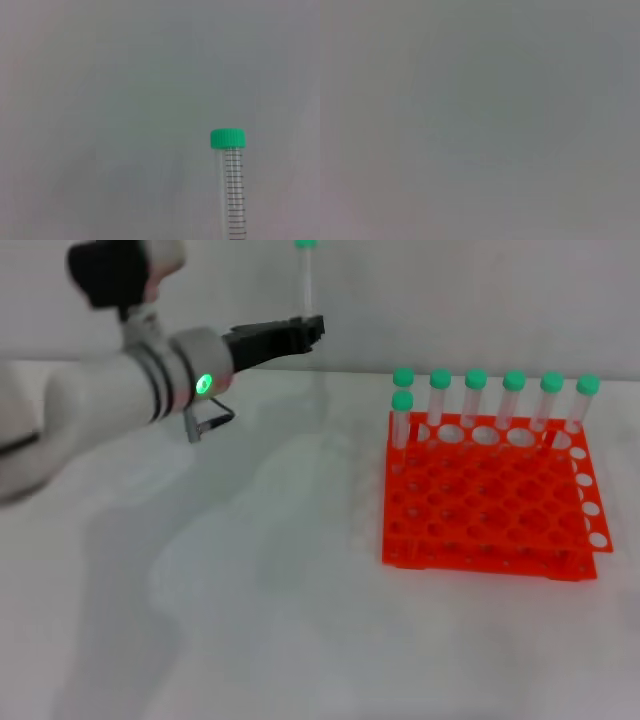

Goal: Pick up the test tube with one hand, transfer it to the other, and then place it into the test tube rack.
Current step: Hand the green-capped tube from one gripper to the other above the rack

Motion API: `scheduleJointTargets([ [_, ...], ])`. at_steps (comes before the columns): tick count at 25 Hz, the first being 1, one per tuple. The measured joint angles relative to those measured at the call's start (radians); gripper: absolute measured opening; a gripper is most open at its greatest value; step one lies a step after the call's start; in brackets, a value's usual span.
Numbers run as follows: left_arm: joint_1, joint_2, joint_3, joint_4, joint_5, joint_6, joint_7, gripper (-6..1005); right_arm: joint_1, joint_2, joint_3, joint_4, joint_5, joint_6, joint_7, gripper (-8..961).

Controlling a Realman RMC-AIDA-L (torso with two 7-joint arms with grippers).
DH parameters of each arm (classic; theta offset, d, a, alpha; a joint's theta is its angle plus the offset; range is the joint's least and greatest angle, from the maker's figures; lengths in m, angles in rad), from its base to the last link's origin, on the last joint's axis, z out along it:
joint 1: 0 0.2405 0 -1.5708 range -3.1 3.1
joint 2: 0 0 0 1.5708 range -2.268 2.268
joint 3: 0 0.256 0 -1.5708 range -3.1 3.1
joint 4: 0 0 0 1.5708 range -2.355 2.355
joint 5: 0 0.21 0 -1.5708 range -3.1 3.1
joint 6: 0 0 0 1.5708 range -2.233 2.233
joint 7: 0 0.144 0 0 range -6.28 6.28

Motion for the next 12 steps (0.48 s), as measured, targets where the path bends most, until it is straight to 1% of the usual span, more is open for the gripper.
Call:
scheduleJointTargets([
  [2, 0.070, -0.002, 0.000, 0.045, -0.166, 0.117, 0.174, 215, -0.005, -0.001, 0.000, -0.011, 0.000, 0.000, 0.031, 830],
  [5, 0.169, -0.005, -0.001, 0.111, -0.312, 0.269, 0.396, 219, -0.012, -0.002, -0.002, -0.030, -0.001, -0.001, 0.086, 829],
  [8, 0.257, -0.008, -0.001, 0.167, -0.359, 0.403, 0.597, 222, -0.015, -0.010, -0.011, -0.047, -0.009, -0.007, 0.153, 829],
  [10, 0.287, -0.008, 0.000, 0.192, -0.341, 0.458, 0.660, 224, -0.022, -0.021, -0.034, -0.071, -0.021, -0.009, 0.228, 829],
  [12, 0.312, -0.009, 0.000, 0.217, -0.300, 0.503, 0.715, 226, -0.040, -0.033, -0.083, -0.121, -0.042, -0.009, 0.339, 830],
])
